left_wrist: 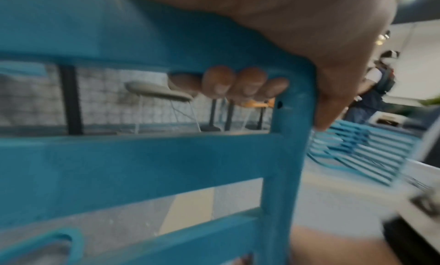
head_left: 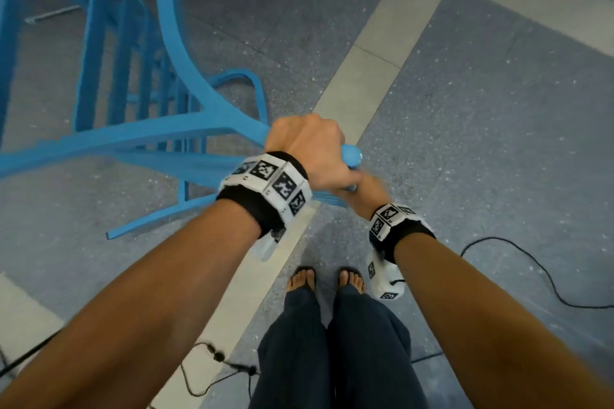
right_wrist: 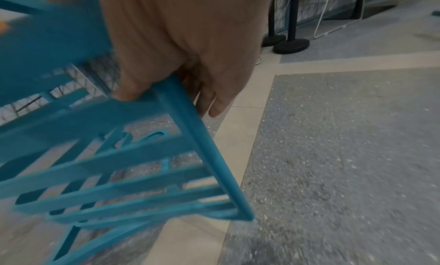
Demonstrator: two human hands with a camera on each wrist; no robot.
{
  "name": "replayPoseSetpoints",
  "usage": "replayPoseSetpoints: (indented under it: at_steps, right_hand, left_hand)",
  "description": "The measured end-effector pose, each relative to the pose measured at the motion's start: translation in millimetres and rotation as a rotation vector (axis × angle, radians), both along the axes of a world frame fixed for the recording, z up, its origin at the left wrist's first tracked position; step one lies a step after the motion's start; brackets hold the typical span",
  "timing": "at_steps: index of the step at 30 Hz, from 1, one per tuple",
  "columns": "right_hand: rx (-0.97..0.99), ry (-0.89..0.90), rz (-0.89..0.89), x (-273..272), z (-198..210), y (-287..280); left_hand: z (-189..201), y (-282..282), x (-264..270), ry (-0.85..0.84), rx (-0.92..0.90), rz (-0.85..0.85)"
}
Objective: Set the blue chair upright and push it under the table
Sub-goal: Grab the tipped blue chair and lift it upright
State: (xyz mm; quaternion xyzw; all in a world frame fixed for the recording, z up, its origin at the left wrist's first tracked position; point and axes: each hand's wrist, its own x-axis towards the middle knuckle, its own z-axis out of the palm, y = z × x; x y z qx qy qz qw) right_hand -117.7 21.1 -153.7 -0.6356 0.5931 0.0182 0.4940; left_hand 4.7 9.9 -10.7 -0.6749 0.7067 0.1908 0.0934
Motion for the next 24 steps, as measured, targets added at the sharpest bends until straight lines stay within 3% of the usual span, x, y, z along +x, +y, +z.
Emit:
replayPoseSetpoints:
  at_steps: [6, 10, 14, 19, 24]
  right_hand:
    - [0.05, -0.15, 0.103, 38.6, 80.6, -7.8]
    - [-0.098, -0.202, 0.046, 59.0, 133.9, -15.8]
    - [-0.268, -0.14, 0.025, 57.4, 212.1, -36.6]
    - [-0.517, -0.018, 0.161, 45.9, 316.0, -54.1]
    - [-0.745, 0.098, 0.33, 54.1, 391.2, -36.2]
  left_hand:
    - [128.2, 8.1, 70.9, 0.075, -0.316, 0.264]
    - [185.7, 14.4, 104.7, 0.14, -0.51, 0.394]
    - [239.7, 20.4, 123.9, 0.372, -0.672, 0.514]
    - [291.5, 53.7, 140.3, 0.573, -0.876, 0.63]
    - [308.4, 113.7, 155.0, 0.877, -1.094, 0.796]
